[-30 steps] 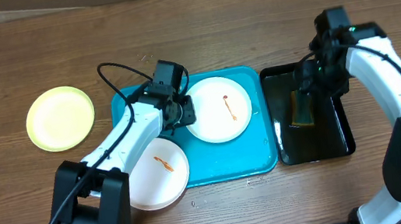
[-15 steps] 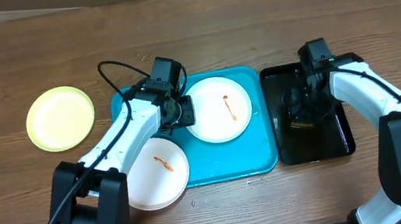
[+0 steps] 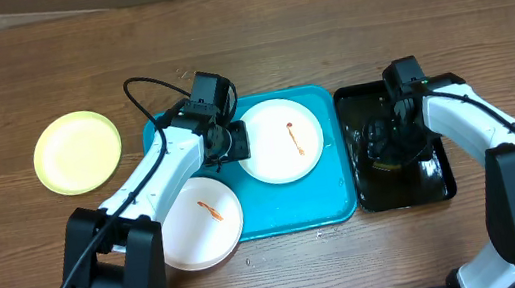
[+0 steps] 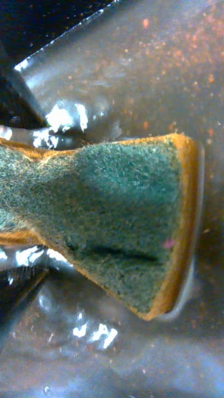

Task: Clean dirty plates on tray and stack at the side
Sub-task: 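Grasp the green sponge with the right gripper and dip it in water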

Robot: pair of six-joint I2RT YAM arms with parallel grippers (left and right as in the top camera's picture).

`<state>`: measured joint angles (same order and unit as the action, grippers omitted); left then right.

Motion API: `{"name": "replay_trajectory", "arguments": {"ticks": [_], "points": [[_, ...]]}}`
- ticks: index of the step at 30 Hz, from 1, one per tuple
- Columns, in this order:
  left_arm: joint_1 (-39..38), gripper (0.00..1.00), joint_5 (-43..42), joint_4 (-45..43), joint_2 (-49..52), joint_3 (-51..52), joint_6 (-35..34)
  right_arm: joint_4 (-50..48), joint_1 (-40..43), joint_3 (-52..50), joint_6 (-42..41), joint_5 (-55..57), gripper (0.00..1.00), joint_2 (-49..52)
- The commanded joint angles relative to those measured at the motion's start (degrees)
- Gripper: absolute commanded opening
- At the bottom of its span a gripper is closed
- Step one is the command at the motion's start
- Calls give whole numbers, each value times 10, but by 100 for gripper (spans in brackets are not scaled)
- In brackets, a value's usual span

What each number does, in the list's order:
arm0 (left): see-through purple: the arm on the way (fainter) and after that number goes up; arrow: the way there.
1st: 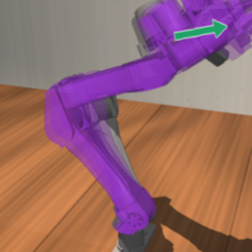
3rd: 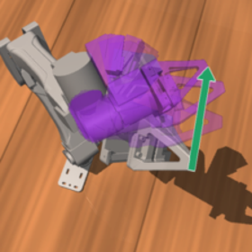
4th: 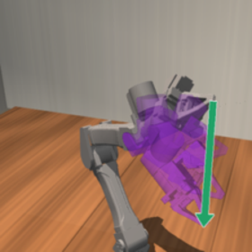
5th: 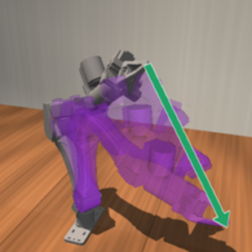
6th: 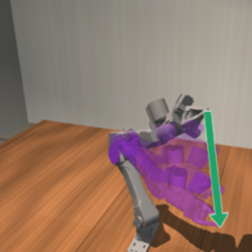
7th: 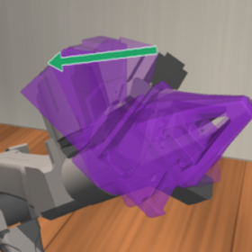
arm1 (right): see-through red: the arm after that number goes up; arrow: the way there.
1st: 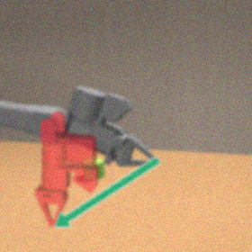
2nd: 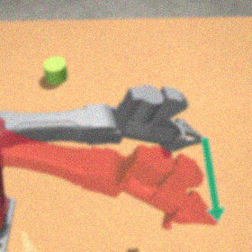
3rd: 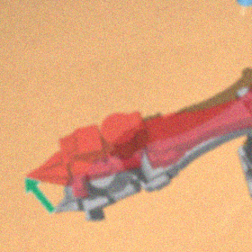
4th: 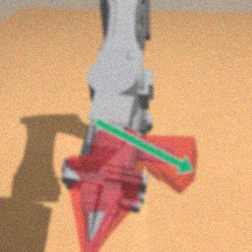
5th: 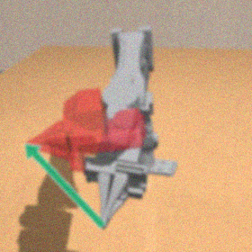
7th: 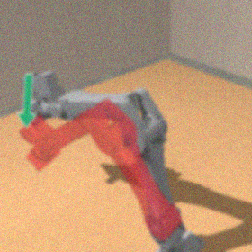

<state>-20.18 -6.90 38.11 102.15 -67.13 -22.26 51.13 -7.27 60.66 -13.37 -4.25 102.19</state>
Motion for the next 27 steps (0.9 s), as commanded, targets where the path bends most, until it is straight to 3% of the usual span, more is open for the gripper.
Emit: {"name": "replay_trajectory", "arguments": {"ticks": [1,7,10,14,16,19,21,27], "points": [[3,48,-6,-7,10,-14,9,-5,4,26,3,5,76,-1],[2,48,-7,-12,47,-14,4,-36,4,27,3,6,77,-1],[2,43,-7,-22,76,-14,4,-47,4,26,3,6,76,-1],[2,42,-18,-32,92,-14,4,-70,4,24,0,7,66,-1],[4,42,-18,-36,88,-14,4,-81,4,24,0,8,54,-1],[3,42,-16,-43,85,-16,5,-91,4,24,0,8,51,-1],[3,43,-16,-45,85,-21,11,-90,3,23,-1,8,44,-1],[3,48,-15,-46,85,-23,17,-88,3,19,-1,8,44,-1]]}}
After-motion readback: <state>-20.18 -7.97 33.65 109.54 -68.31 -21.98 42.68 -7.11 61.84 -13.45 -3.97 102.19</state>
